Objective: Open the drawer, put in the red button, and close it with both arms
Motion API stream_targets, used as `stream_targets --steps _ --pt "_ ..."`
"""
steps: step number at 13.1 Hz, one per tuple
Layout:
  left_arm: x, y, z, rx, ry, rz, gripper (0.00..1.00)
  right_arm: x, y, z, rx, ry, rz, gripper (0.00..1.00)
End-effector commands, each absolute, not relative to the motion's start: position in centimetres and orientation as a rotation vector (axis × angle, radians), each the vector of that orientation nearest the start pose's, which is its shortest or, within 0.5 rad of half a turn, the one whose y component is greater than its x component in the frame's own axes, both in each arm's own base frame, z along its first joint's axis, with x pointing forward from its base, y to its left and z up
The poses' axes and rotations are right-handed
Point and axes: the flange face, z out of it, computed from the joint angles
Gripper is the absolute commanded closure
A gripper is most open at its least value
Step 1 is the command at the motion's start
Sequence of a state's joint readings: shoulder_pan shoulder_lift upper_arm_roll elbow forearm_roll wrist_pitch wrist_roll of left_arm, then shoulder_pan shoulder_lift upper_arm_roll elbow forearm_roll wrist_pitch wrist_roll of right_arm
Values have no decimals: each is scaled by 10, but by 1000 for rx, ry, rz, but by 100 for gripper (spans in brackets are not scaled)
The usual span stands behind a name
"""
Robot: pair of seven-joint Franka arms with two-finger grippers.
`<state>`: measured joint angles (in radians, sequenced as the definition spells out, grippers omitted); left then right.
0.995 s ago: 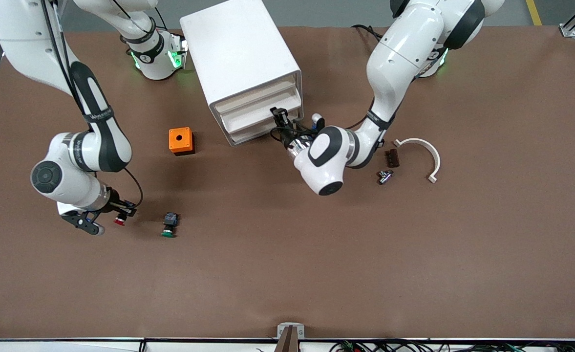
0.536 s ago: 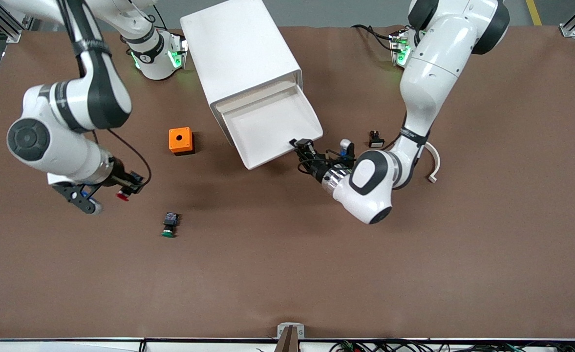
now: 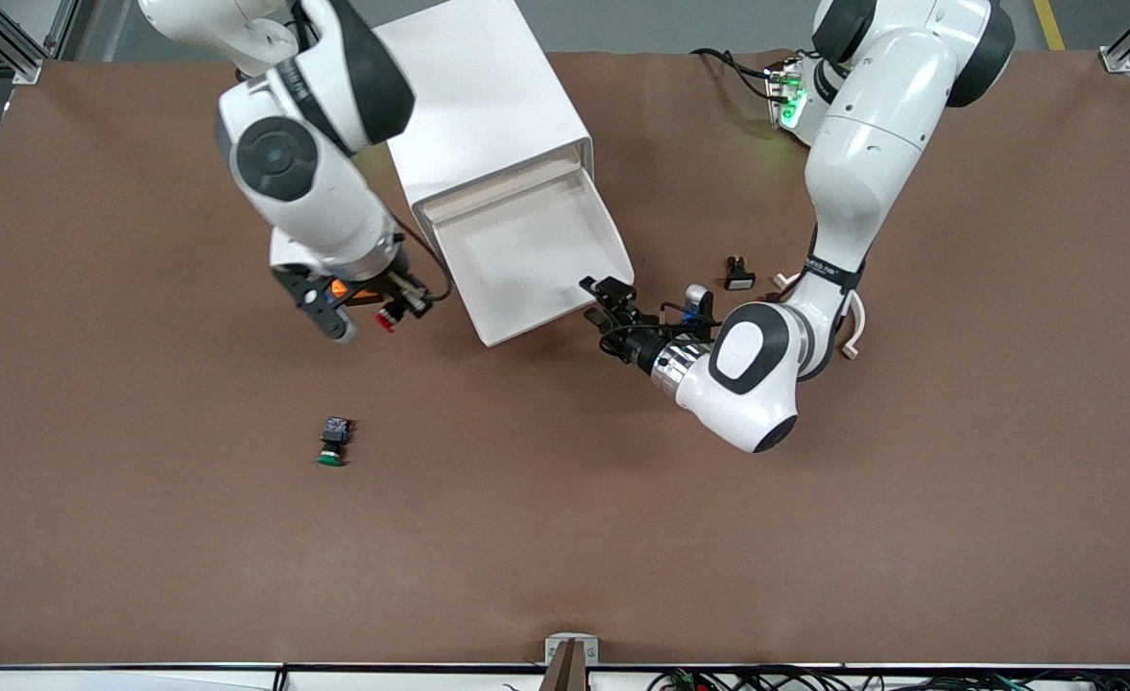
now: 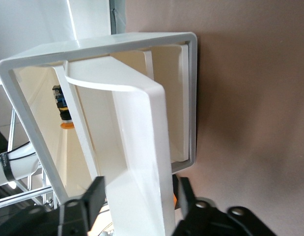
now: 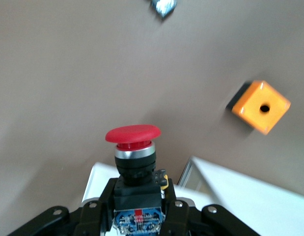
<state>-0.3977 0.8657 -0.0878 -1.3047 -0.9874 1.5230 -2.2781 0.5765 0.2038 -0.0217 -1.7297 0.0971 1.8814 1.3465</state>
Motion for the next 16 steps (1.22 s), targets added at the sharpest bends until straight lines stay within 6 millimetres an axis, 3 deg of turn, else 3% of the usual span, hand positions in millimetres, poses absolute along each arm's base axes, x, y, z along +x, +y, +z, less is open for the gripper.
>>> stream_targets --steps 1,3,7,10,16 --pt "585 -376 251 1552 2592 -1774 0 508 355 460 -2822 1321 162 100" --pt "607 -351 267 1538 2588 -1699 0 494 377 461 -2796 1360 151 100" --pt "640 -281 275 1585 2512 -1616 0 471 418 445 -2744 1452 138 100" --pt "640 -267 286 1748 2578 -1392 0 452 446 430 -2721 1511 137 100" --pt "651 -250 314 2079 2390 -1095 0 430 490 386 -2679 1563 120 100"
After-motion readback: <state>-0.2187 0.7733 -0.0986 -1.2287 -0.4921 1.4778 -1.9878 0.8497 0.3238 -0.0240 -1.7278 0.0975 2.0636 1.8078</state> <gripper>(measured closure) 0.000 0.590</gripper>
